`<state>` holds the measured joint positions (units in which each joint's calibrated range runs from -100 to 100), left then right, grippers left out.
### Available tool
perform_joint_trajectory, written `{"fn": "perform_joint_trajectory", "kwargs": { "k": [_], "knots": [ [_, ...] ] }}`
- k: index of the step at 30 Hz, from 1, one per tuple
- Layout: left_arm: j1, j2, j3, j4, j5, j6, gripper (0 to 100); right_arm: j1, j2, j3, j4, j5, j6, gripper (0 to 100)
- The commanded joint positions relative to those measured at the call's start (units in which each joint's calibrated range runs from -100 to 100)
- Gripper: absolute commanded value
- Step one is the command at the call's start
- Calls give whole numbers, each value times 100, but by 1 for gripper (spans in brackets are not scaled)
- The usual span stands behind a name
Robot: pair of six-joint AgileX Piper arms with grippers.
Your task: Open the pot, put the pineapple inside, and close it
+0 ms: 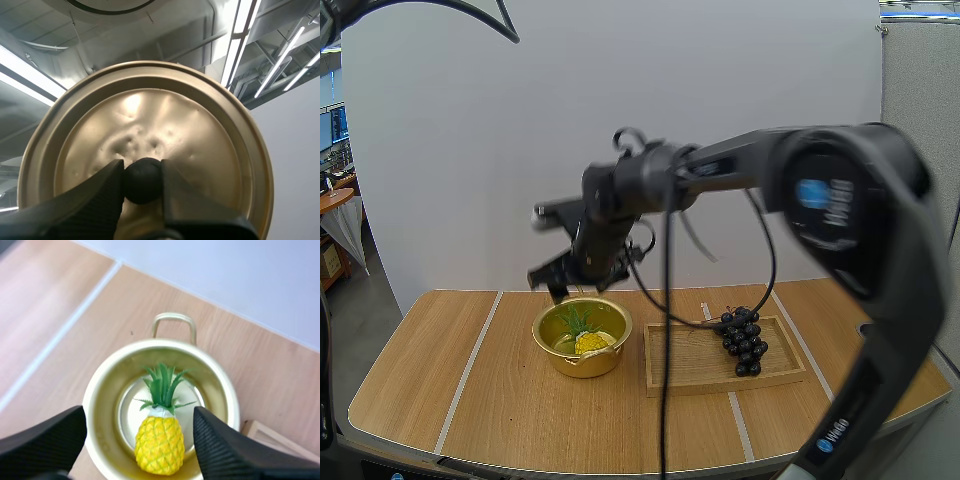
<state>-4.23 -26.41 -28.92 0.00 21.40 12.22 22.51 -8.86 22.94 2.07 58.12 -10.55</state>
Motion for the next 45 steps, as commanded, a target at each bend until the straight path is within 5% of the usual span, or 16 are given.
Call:
{"fn": "perform_joint_trajectory", "kwargs": {
  "k": [1, 13, 22, 24, 27, 34, 45],
  "knots": [
    [-18, -34, -43, 32, -187, -54, 0, -20, -1222, -2, -27, 833, 17, 100],
    [-18, -34, -43, 32, -187, -54, 0, -20, -3574, 10, -313, 2773, 17, 100],
    [-18, -34, -43, 32, -187, -54, 0, -20, -5045, 784, -787, 3031, 155, 99],
    [-18, -34, -43, 32, -187, -54, 0, -20, -5290, 972, -721, 3146, 164, 70],
    [-18, -34, -43, 32, -187, -54, 0, -109, -5591, 1261, -464, 3244, 164, 0],
    [-18, -34, -43, 32, -187, -54, 0, -265, -6080, 1514, 78, 3547, 164, 0],
    [-18, -34, -43, 32, -187, -54, 0, -265, -6155, 1514, 67, 3622, 164, 0]
  ]
}}
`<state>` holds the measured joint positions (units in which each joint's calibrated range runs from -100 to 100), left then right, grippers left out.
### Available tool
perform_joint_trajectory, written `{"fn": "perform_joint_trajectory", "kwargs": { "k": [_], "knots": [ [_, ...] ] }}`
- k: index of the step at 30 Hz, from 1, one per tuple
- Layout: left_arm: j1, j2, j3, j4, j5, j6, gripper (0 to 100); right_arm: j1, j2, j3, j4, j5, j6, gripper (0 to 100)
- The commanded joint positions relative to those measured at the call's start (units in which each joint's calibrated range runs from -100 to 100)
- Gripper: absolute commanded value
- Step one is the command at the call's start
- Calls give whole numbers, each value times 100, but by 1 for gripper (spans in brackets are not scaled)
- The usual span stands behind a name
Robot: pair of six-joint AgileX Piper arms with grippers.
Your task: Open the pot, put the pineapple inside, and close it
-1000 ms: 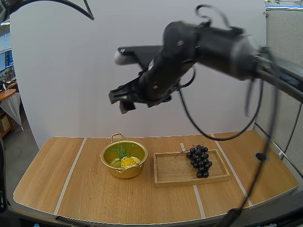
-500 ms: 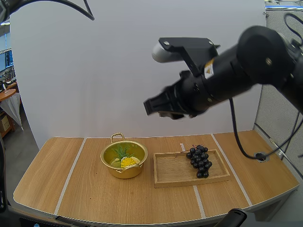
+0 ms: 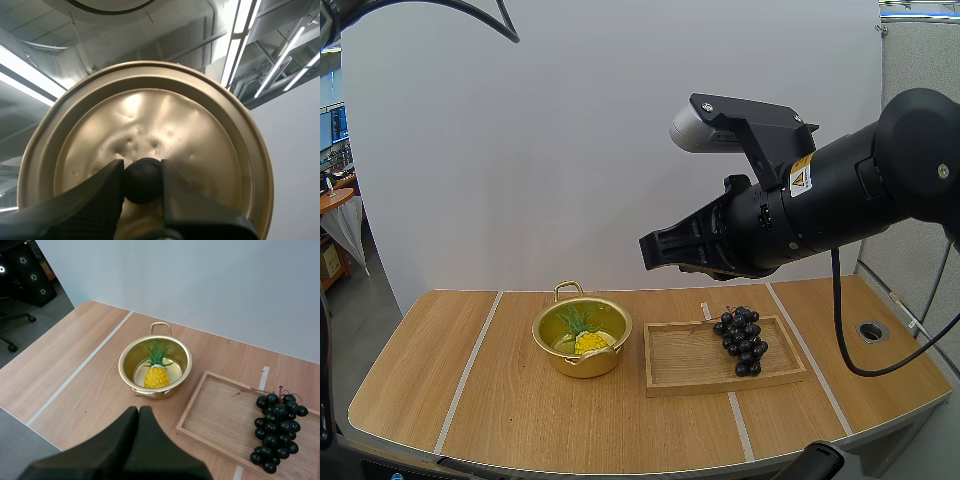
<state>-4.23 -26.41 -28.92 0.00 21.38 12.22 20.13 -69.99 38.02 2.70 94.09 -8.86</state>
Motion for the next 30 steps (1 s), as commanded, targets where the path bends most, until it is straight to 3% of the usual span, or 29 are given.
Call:
{"fn": "perform_joint_trajectory", "kwargs": {
  "k": [1, 14, 26, 30],
  "knots": [
    [-18, -34, -43, 32, -185, -54, 0, -27, -42, 6, 3, 24, -5, 0],
    [-18, -34, -43, -316, -73, -64, 0, -27, -42, 6, 3, 24, -35, 0],
    [-18, -356, -43, -170, 6529, -64, 0, -27, -42, 6, 3, 24, -35, 0],
    [-18, -257, -43, -170, 7862, -64, 0, -27, -42, 6, 3, 24, -35, 0]
  ]
}}
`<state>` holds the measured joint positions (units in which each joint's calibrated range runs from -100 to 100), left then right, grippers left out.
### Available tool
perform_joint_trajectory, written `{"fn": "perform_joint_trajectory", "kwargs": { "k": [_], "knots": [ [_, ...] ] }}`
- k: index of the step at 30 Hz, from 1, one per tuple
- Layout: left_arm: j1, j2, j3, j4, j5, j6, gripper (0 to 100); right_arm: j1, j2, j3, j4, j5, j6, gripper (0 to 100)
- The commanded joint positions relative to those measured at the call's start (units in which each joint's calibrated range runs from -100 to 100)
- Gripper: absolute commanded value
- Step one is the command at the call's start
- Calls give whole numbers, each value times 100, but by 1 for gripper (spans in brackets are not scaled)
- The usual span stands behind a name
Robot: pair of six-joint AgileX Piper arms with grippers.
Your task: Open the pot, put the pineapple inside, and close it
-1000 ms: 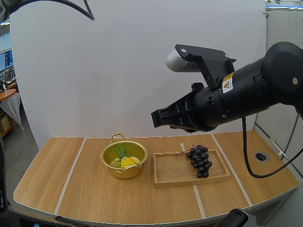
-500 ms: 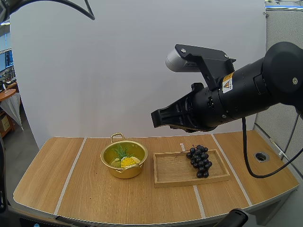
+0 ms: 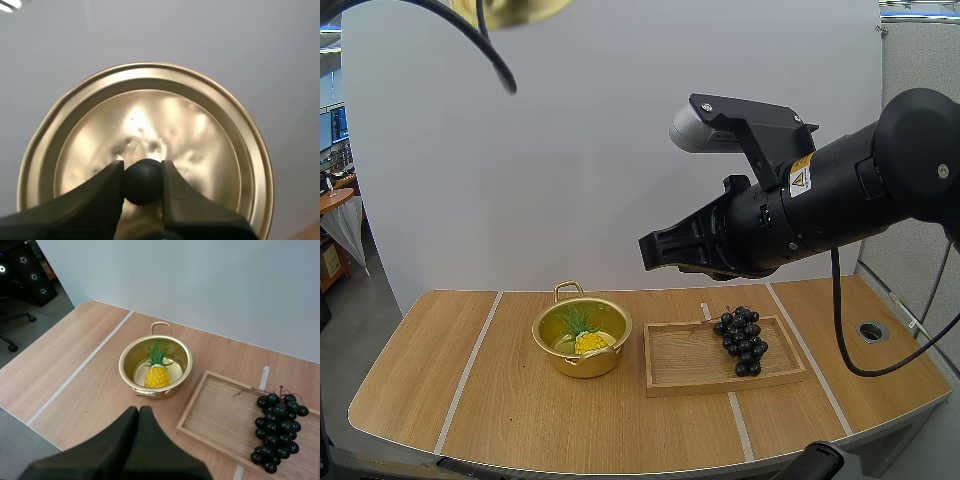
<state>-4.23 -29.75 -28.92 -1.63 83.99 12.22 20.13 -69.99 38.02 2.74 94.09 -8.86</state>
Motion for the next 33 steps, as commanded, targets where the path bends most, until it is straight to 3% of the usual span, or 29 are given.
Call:
{"fn": "perform_joint_trajectory", "kwargs": {
  "k": [1, 6, 12, 25, 33],
  "knots": [
    [-18, 119, -43, -7, 1601, -64, 0, -27, -42, 6, -1, 24, -35, 0],
    [-18, 321, 8, -27, 1601, -64, 0, -27, -42, 6, -1, 24, -35, 0],
    [-18, 321, 880, -124, 1601, 112, 0, -27, -54, 6, -1, 24, -35, 0],
    [-18, 321, 4148, -640, 1589, 1148, 0, -27, -67, 6, -1, 24, -35, 0],
    [-18, 608, 5431, -974, 485, 1868, 0, -27, -67, 6, -1, 24, -35, 0]
  ]
}}
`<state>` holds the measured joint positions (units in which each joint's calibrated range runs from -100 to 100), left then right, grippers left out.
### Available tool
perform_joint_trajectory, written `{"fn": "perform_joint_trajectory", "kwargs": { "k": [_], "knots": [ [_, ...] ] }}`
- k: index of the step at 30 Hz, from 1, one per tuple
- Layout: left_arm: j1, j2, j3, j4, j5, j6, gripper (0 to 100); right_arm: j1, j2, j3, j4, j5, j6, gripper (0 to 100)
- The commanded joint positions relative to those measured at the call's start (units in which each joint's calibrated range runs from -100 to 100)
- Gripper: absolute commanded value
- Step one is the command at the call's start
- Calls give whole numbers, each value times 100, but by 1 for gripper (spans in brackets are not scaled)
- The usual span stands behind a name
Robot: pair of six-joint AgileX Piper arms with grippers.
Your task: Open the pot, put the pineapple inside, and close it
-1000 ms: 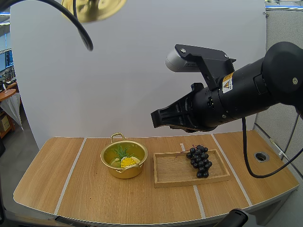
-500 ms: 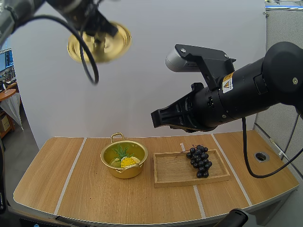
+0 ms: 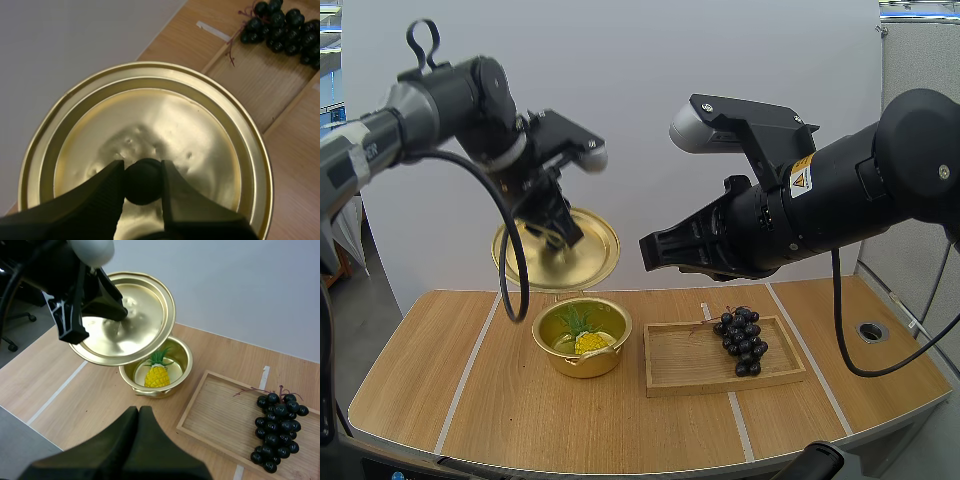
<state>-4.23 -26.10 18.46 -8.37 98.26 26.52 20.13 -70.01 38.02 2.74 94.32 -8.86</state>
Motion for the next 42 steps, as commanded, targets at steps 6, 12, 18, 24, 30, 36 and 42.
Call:
{"fn": "perform_joint_trajectory", "kwargs": {
  "k": [6, 12, 18, 24, 30, 36, 42],
  "knots": [
    [-18, 1019, 818, -329, -1532, 459, 0, -27, -65, 6, -1, 2, -35, 0],
    [-3, 1546, 822, -635, -1720, 689, 0, -27, -65, 6, -1, 2, -35, 0],
    [394, 1727, 822, -1853, -1419, 1582, 0, -27, -65, 6, -1, 2, -35, 0],
    [535, 1998, 822, -1774, -1251, 1718, 0, -27, -65, 6, -1, 2, -35, 0],
    [535, 2181, 822, -1762, -1415, 1686, 0, -27, -65, 6, -1, 2, -35, 0],
    [523, 2423, 822, -1708, -1545, 1686, 0, -27, -65, 6, -1, 2, -35, 0],
    [505, 2622, 809, -1718, -1704, 1674, 0, -27, -65, 6, -1, 2, -35, 0]
  ]
}}
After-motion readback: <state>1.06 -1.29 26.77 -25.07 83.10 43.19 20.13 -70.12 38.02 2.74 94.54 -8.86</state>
